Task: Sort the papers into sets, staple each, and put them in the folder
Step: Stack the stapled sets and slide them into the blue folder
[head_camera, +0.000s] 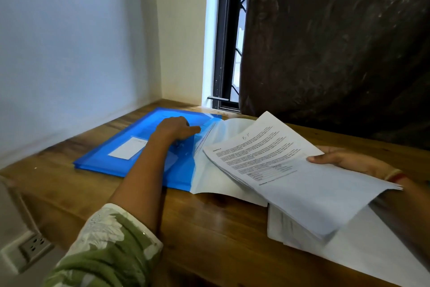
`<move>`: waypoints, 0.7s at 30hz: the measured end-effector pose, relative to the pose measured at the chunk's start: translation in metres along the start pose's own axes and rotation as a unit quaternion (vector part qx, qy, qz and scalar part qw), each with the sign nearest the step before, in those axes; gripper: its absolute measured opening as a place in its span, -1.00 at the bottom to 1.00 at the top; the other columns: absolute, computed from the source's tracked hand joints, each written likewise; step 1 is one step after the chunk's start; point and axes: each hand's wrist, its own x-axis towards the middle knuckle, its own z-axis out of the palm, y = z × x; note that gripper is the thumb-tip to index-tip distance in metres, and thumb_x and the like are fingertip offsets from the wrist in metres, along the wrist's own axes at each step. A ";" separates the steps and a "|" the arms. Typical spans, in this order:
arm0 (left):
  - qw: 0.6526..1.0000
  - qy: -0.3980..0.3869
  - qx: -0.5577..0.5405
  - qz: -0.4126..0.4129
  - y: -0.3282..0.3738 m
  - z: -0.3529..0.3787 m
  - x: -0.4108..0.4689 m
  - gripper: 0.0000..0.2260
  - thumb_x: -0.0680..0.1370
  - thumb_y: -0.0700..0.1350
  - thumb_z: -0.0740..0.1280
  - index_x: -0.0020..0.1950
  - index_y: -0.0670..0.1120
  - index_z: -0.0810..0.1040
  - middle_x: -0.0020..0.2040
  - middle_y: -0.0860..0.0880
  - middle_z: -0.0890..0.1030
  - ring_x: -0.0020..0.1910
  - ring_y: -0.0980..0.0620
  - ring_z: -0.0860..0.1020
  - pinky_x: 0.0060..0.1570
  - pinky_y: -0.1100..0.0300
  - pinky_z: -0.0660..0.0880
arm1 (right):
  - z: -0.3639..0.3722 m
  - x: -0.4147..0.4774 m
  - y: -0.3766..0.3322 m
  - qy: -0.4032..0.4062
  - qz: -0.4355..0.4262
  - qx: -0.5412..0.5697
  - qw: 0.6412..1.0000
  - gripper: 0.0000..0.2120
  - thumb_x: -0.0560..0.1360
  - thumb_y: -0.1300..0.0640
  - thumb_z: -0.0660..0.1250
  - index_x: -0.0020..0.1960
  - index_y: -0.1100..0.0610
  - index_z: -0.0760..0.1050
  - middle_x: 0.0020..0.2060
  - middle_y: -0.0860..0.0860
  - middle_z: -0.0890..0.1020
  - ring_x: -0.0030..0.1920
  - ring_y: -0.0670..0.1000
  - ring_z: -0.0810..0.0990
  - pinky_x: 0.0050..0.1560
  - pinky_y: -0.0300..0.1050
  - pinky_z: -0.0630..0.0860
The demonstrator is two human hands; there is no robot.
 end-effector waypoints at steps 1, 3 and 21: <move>1.000 0.000 -0.009 0.000 -0.001 -0.001 0.001 -0.59 0.56 0.18 0.19 0.11 -0.13 0.54 0.07 -0.12 0.61 -0.13 -0.07 0.55 0.05 0.09 0.48 | 0.003 0.003 -0.003 0.004 -0.007 -0.010 1.000 -0.34 0.32 0.17 0.56 0.38 0.11 0.43 0.27 0.19 0.56 0.23 0.32 0.54 0.26 0.33 0.42; 1.000 -0.004 -0.022 -0.002 -0.001 -0.002 0.002 -0.61 0.57 0.17 0.20 0.10 -0.14 0.53 0.01 -0.11 0.59 -0.14 -0.07 0.56 0.04 0.08 0.50 | 0.010 0.011 -0.012 0.002 -0.015 -0.036 0.999 -0.16 0.11 0.12 0.67 0.34 0.15 0.47 0.24 0.19 0.58 0.17 0.29 0.59 0.07 0.18 0.59; 0.987 0.134 0.002 0.084 0.019 -0.008 -0.013 -0.84 0.41 -0.12 0.42 -0.34 -0.14 0.56 -0.40 -0.02 0.50 -0.33 -0.06 0.49 -0.35 0.17 0.36 | 0.104 0.099 -0.047 0.113 -0.068 -0.063 0.989 -0.59 0.61 0.36 0.13 0.42 0.15 0.34 0.29 0.16 0.52 -0.07 0.09 0.60 -0.10 0.00 0.62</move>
